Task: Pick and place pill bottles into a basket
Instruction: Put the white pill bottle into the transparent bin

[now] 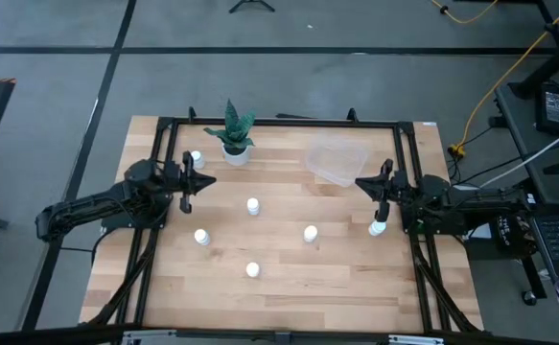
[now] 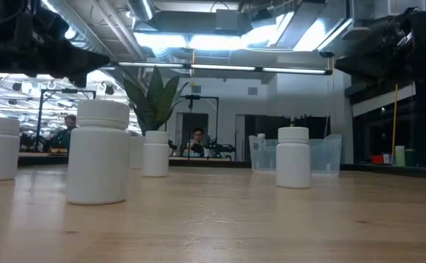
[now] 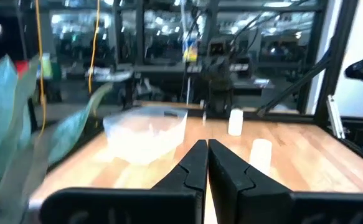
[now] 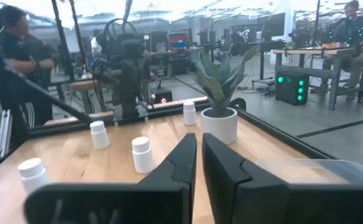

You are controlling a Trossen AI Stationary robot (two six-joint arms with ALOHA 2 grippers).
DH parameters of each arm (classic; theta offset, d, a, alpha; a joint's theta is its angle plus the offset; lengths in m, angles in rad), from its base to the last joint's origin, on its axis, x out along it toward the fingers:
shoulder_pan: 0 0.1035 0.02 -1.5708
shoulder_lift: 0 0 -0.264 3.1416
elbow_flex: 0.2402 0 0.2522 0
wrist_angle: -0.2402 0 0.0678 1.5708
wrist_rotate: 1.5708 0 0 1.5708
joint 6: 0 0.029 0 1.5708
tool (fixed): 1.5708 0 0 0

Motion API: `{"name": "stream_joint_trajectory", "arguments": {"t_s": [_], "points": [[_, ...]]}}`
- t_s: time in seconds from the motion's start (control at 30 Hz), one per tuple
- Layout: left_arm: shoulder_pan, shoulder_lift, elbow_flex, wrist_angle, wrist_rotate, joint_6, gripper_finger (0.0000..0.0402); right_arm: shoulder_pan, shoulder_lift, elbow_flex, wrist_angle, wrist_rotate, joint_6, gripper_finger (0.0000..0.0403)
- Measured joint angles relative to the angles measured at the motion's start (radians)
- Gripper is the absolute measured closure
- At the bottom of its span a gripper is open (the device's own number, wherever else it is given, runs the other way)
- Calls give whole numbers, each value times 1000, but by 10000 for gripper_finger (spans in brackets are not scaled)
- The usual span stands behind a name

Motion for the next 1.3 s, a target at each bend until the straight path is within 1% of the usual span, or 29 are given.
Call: {"name": "stream_joint_trajectory", "arguments": {"t_s": [0.07,0.13,0.23,0.37,0.43,0.53,0.63,0.73,0.8,0.97,1.07,1.17,1.3], "points": [[0,1,3,-67,-34,-3,399,0,0,0,19,0,5,373],[0,2,20,-139,-81,-6,399,0,5,14,-2,0,-2,384],[0,12,34,-179,-122,-6,399,0,40,54,-23,0,-4,398],[-1,29,61,-183,-120,-6,399,0,138,118,-45,4,8,394],[-1,42,80,-197,-143,-13,399,0,196,151,-53,11,3,398],[-1,82,119,-241,-247,-70,400,0,287,205,-54,53,-2,398],[-1,142,171,-316,-323,-77,399,0,369,256,-59,147,-3,389],[-1,211,212,-328,-316,-82,399,-1,436,297,-60,236,-22,382],[-1,257,237,-329,-302,-97,400,-5,468,320,-61,260,-52,379],[-1,360,294,-353,-289,-75,399,-33,535,367,-61,263,-54,371],[-3,406,344,-403,-288,-37,400,-49,567,377,-61,262,-96,364],[-26,441,411,-483,-292,-10,399,-68,588,381,-61,262,-106,352],[-89,482,509,-568,-363,-32,400,-90,599,381,-61,262,-106,328]]}}
